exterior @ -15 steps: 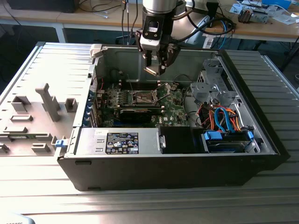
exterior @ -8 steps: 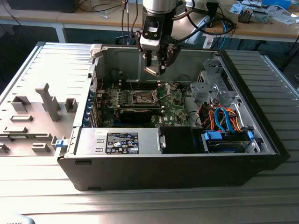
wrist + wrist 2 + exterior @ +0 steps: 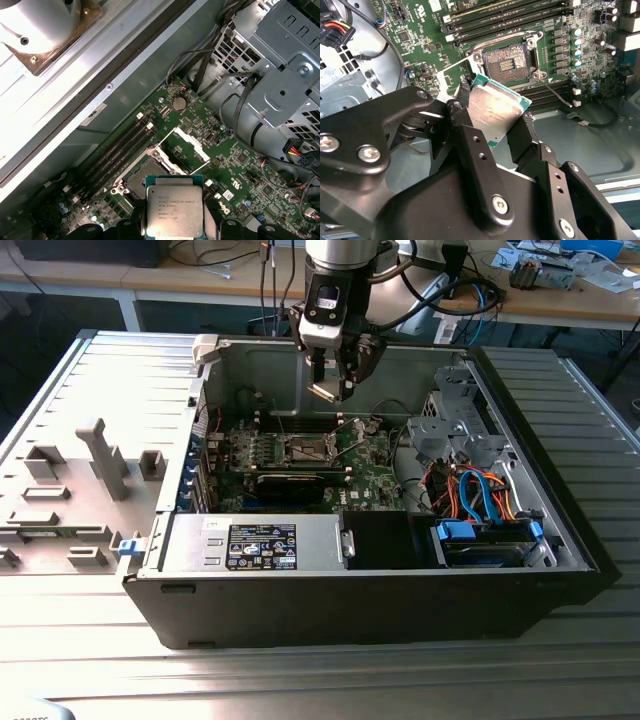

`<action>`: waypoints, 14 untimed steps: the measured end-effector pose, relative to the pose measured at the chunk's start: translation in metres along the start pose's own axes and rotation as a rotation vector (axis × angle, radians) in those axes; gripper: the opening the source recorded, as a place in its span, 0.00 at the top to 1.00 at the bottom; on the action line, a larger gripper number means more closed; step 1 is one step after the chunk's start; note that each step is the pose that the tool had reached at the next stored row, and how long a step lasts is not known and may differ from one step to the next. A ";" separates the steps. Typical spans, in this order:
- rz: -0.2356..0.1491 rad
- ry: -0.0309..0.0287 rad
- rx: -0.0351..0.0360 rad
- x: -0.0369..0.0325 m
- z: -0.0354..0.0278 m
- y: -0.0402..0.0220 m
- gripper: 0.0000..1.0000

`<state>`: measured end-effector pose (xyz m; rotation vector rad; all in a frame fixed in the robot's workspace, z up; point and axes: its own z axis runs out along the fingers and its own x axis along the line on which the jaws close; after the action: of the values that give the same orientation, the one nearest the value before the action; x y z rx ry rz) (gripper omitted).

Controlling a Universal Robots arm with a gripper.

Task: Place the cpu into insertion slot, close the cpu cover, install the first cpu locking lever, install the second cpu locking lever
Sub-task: 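Place the cpu into insertion slot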

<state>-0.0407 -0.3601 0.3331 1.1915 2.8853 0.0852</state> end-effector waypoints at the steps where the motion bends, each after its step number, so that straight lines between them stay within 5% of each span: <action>1: 0.000 0.0000 0.0000 0.0000 0.0000 0.0000 0.46; 14: 0.008 -0.0004 0.0000 0.0000 0.0003 0.0000 0.46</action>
<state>-0.0407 -0.3601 0.3327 1.2025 2.8805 0.0850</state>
